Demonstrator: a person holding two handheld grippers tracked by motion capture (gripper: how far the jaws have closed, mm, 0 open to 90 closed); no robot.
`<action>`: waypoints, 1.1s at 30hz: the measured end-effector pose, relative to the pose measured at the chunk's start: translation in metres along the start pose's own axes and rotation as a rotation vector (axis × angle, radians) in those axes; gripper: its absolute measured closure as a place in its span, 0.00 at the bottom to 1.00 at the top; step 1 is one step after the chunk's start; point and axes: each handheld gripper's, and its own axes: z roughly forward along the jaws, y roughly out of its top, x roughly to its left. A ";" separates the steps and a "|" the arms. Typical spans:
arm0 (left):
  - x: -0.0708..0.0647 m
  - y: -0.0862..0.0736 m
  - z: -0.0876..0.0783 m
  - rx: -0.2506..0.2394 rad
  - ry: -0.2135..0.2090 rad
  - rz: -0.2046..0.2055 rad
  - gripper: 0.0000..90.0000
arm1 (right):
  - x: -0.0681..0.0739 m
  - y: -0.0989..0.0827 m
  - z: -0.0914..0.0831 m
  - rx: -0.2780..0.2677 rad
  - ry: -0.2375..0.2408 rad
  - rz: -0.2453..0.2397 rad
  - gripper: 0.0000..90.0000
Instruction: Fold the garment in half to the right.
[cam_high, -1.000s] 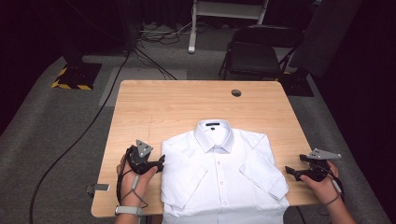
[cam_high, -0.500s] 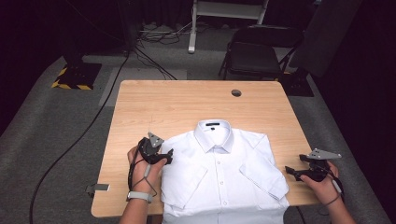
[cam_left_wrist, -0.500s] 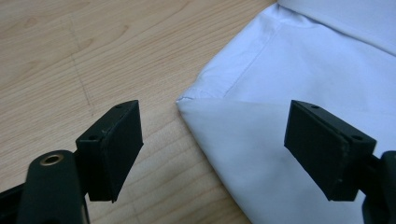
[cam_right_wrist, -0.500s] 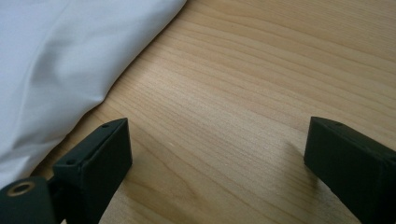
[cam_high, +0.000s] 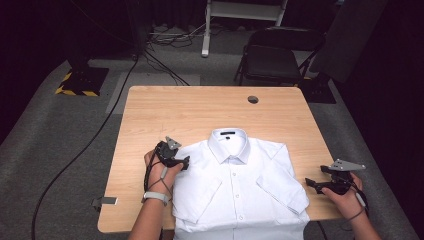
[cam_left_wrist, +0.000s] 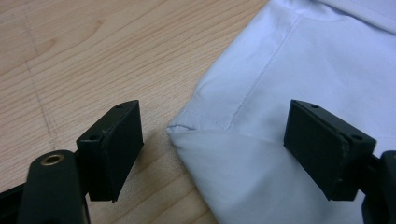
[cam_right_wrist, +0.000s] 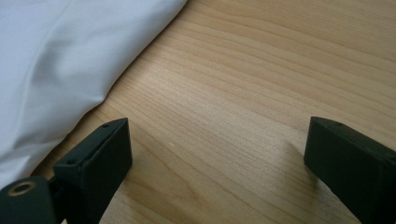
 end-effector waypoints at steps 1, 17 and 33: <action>0.000 0.000 0.000 0.004 -0.006 -0.014 0.22 | 0.000 0.000 0.000 0.000 0.000 0.000 0.08; -0.020 0.006 0.008 -0.065 -0.079 0.030 0.86 | 0.000 0.000 -0.001 -0.006 0.001 0.000 0.14; -0.021 0.006 0.008 -0.066 -0.072 0.051 0.86 | 0.001 0.034 -0.003 -0.069 0.024 -0.030 0.23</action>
